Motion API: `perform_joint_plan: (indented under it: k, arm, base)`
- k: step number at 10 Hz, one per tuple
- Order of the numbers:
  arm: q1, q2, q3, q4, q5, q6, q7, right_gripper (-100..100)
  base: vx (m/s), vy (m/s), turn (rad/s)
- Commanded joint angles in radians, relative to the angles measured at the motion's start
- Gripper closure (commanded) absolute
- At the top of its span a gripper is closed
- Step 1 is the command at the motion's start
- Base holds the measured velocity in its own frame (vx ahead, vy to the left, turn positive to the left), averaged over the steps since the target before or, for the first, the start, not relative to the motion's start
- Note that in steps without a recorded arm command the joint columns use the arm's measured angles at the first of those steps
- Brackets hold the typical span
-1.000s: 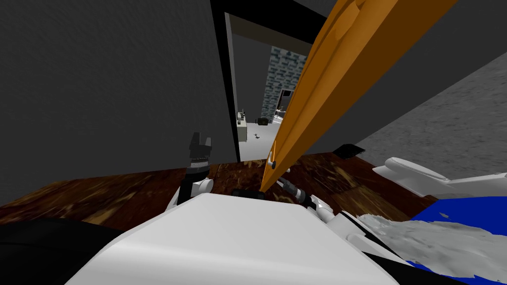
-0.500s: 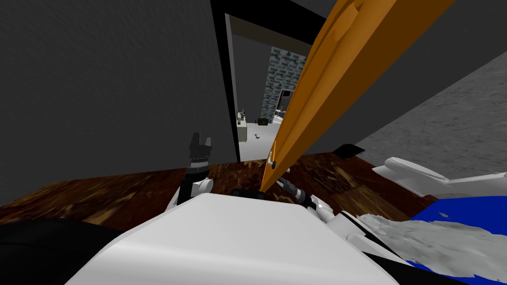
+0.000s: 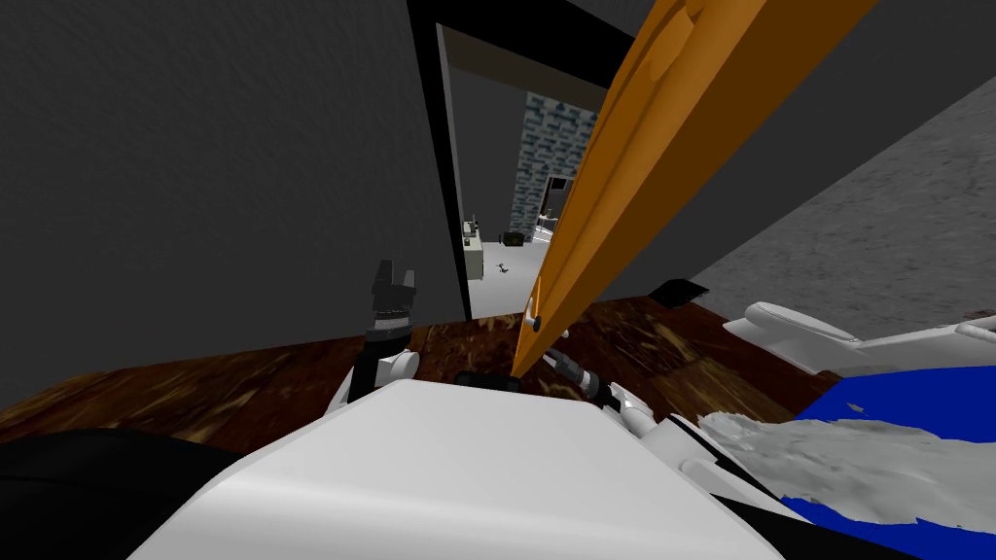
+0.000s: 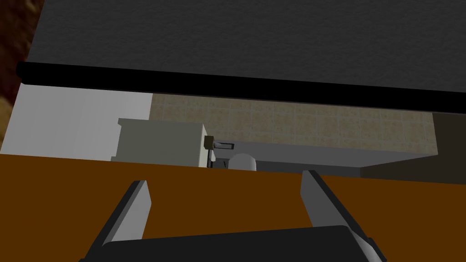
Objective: Pull the door open
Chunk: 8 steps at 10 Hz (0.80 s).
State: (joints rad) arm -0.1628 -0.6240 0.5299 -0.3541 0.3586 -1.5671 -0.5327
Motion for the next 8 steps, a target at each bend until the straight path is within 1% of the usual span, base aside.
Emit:
perform_joint_plan:
  k: [1, 2, 8]
  arm:
    - [-0.007, 0.004, 0.003, 0.003, 0.002, 0.002, -0.001, -100]
    - [-0.026, 0.010, 0.012, 0.006, 0.005, -0.004, 0.002, -100]
    - [-0.032, 0.013, 0.014, 0.008, 0.006, -0.010, 0.003, -100]
  base:
    - [0.046, 0.106, -0.098]
    - [0.014, 0.015, -0.059]
    - [-0.025, -0.077, 0.031]
